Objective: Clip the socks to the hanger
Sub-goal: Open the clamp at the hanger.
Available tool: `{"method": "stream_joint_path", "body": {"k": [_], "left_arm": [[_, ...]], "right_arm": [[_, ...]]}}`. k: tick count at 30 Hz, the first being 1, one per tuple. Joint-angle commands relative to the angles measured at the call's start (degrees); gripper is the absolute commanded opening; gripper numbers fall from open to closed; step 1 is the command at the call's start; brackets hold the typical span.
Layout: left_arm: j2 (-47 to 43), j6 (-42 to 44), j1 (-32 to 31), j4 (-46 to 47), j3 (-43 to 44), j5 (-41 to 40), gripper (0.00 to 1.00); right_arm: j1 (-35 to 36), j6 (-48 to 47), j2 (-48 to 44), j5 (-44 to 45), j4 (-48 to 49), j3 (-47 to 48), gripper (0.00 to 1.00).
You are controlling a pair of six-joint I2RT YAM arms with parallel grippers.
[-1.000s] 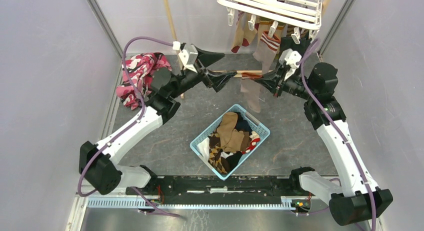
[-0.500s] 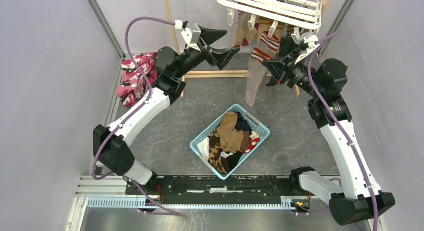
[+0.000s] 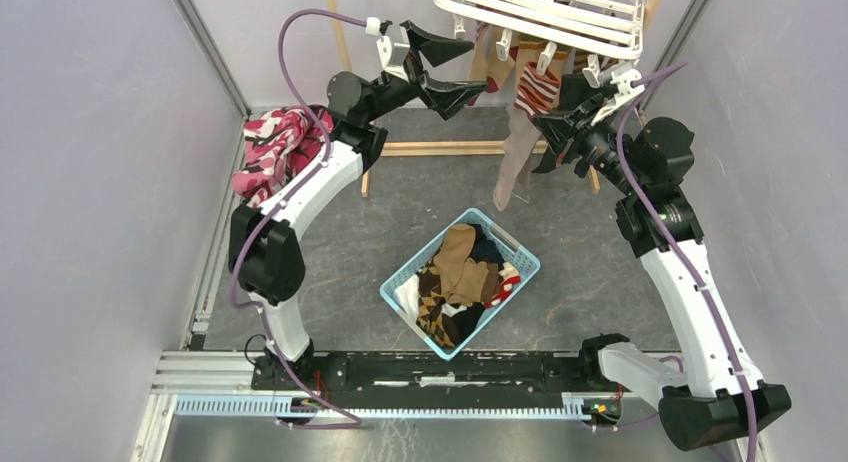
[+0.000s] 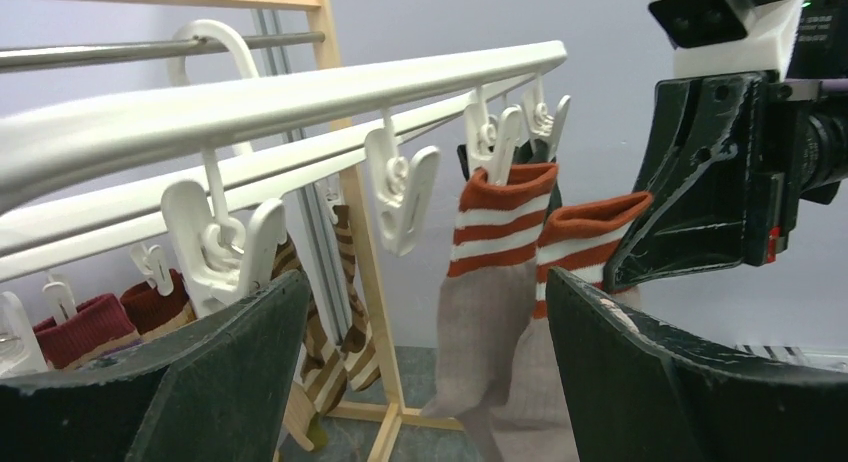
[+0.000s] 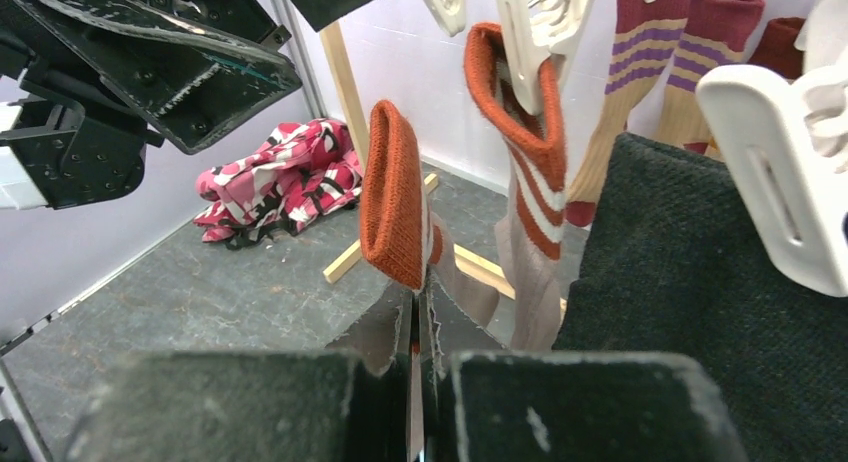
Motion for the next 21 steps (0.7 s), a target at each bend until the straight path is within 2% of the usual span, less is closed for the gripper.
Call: {"method": "stream_joint_path", "body": {"k": [1, 6, 15, 21], "left_arm": [[2.26, -4.02, 0.27, 5.20, 5.13, 2.26, 0.93], [5.03, -5.32, 0.02, 4.34, 9.03, -0.27, 0.94], [11.83, -8.29, -1.10, 3.99, 17.90, -1.86, 0.94], [13.40, -8.38, -1.72, 3.36, 19.46, -3.14, 0.93]], "right_arm": [[0.20, -0.13, 0.47, 3.47, 2.48, 1.19, 0.00], [0.17, -1.00, 0.70, 7.32, 2.64, 0.98, 0.00], [0.15, -1.29, 0.90, 7.21, 3.00, 0.50, 0.00], [0.06, -1.44, 1.48, 8.45, 3.16, 0.48, 0.00]]}}
